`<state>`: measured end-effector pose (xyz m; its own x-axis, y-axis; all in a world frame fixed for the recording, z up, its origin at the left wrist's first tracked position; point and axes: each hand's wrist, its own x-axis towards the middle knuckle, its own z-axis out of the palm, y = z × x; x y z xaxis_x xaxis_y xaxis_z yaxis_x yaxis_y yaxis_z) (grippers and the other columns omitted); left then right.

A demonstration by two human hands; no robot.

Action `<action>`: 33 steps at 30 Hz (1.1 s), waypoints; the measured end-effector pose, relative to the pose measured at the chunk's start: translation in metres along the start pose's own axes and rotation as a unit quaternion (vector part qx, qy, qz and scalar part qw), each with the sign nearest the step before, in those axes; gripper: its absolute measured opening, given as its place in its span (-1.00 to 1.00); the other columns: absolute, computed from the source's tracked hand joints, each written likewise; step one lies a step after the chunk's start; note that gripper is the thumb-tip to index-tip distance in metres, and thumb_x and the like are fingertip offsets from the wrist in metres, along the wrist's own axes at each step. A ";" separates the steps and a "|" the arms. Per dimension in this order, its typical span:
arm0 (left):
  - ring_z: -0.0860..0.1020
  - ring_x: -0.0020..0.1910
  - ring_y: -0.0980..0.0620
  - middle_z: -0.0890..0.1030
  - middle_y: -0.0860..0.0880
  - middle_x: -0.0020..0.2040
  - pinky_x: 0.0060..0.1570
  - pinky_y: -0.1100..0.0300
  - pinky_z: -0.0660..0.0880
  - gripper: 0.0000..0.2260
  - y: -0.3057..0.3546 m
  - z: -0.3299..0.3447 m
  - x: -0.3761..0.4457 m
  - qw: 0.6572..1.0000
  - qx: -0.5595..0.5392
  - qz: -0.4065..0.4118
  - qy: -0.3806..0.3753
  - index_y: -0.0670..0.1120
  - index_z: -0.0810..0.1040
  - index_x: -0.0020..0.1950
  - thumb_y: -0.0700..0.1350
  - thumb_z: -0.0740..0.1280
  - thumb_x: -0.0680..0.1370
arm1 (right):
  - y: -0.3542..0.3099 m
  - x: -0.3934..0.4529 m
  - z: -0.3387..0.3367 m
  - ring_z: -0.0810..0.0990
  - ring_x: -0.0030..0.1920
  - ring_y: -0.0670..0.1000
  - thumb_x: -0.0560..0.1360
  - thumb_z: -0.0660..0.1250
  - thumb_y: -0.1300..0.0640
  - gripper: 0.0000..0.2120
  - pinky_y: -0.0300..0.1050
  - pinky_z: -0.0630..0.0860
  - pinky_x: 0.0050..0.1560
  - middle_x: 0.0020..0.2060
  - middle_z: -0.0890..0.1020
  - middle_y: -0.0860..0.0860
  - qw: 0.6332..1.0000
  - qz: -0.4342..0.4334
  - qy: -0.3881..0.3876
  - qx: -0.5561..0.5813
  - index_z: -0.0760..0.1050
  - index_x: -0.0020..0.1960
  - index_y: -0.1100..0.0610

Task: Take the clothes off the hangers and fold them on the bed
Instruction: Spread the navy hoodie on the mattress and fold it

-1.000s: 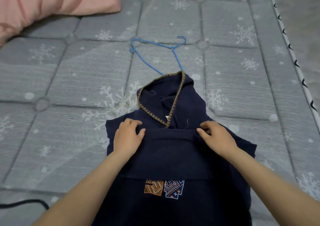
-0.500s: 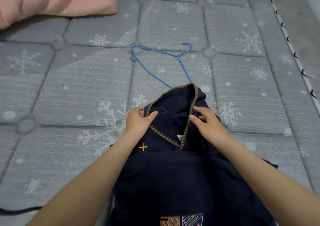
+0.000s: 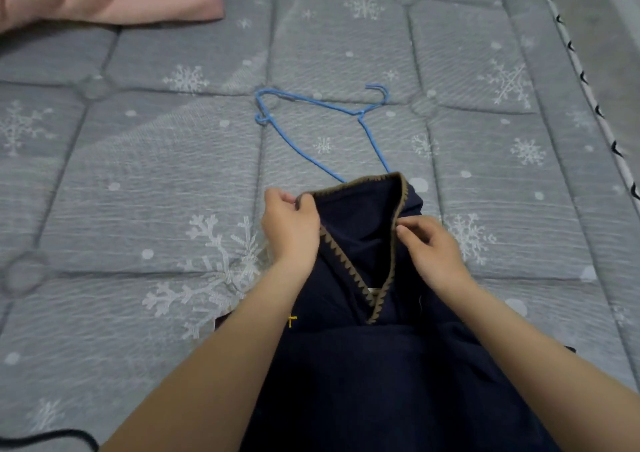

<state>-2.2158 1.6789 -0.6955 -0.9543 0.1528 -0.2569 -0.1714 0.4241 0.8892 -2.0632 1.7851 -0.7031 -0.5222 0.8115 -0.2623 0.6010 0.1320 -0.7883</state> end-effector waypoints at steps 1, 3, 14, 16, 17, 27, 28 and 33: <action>0.39 -0.46 0.19 0.40 0.08 -0.41 -0.45 0.43 0.31 -0.91 0.004 0.004 -0.009 0.999 -0.032 0.017 0.015 -0.11 0.37 -0.14 -0.21 0.28 0.50 | -0.001 0.002 -0.001 0.53 -0.12 -0.24 0.53 0.30 0.20 -0.91 -0.51 0.35 -0.07 -0.03 0.58 0.00 1.000 0.003 0.018 0.007 0.56 -0.08 0.06; 0.39 -0.46 0.19 0.39 0.09 -0.43 -0.39 0.36 0.34 -0.90 -0.001 0.012 -0.031 0.991 -0.031 0.114 -0.068 -0.07 0.40 -0.11 -0.17 0.32 0.49 | -0.004 0.005 -0.005 0.51 -0.15 -0.24 0.54 0.28 0.21 -0.89 -0.55 0.34 -0.11 -0.10 0.57 -0.04 0.998 0.006 0.053 0.020 0.56 -0.11 0.07; 0.41 0.15 0.11 0.43 0.08 0.11 0.22 0.21 0.36 -0.64 -0.053 0.005 -0.007 0.958 0.097 0.170 -0.212 -0.01 0.49 0.24 -0.12 0.43 0.47 | 0.015 0.032 -0.019 0.50 0.10 -0.01 0.56 0.24 0.01 -0.67 -0.17 0.35 0.08 0.24 0.50 0.07 0.989 0.124 0.066 -0.052 0.44 0.26 0.15; 0.39 0.23 0.11 0.40 0.04 0.22 0.27 0.20 0.34 -0.45 -0.053 0.006 0.000 0.949 0.135 0.092 -0.269 0.01 0.40 0.35 -0.02 0.49 0.41 | 0.013 0.037 -0.014 0.44 0.27 0.06 0.55 0.22 -0.07 -0.54 -0.09 0.35 0.23 0.33 0.43 0.06 0.984 0.177 0.032 -0.008 0.33 0.38 0.12; 0.40 0.25 0.10 0.41 0.02 0.26 0.27 0.19 0.35 -0.42 -0.053 0.007 0.000 0.939 0.156 0.083 -0.296 0.00 0.38 0.37 -0.01 0.49 0.40 | 0.012 0.040 -0.011 0.43 0.29 0.08 0.54 0.21 -0.13 -0.50 -0.05 0.35 0.28 0.33 0.43 0.04 0.981 0.194 0.022 0.014 0.31 0.39 0.09; 0.62 0.02 0.01 0.67 0.02 -0.03 0.17 -0.01 0.52 -0.90 -0.032 0.018 -0.001 0.941 -0.032 -0.185 -0.282 0.03 0.66 -0.18 0.02 0.48 0.38 | -0.015 0.053 -0.011 0.61 -0.08 0.08 0.44 0.34 -0.19 -0.63 -0.08 0.52 0.04 -0.12 0.65 0.06 0.957 0.260 -0.031 0.127 0.58 -0.09 0.13; 0.62 0.02 0.02 0.66 0.03 -0.03 0.17 -0.01 0.52 -0.89 -0.030 0.016 -0.001 0.948 -0.037 -0.166 -0.270 0.05 0.63 -0.15 -0.06 0.51 0.38 | -0.018 0.051 -0.014 0.63 -0.15 0.07 0.45 0.37 -0.10 -0.73 -0.10 0.55 -0.06 -0.17 0.67 0.08 0.958 0.251 -0.025 0.135 0.58 -0.14 0.12; 0.63 -0.03 0.09 0.66 -0.01 0.00 0.08 0.15 0.56 -0.81 -0.002 0.007 -0.003 0.964 -0.095 -0.122 -0.215 0.01 0.59 -0.06 -0.23 0.47 0.43 | -0.029 0.044 -0.038 0.58 -0.37 -0.08 0.50 0.32 0.16 -0.87 -0.29 0.46 -0.37 -0.39 0.63 -0.04 0.960 0.160 0.036 0.227 0.52 -0.23 0.10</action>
<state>-2.2109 1.6835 -0.6994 -0.6974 0.4429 -0.5635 -0.4586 0.3284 0.8257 -2.0809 1.8384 -0.6703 -0.3019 0.8084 -0.5053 0.3902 -0.3789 -0.8392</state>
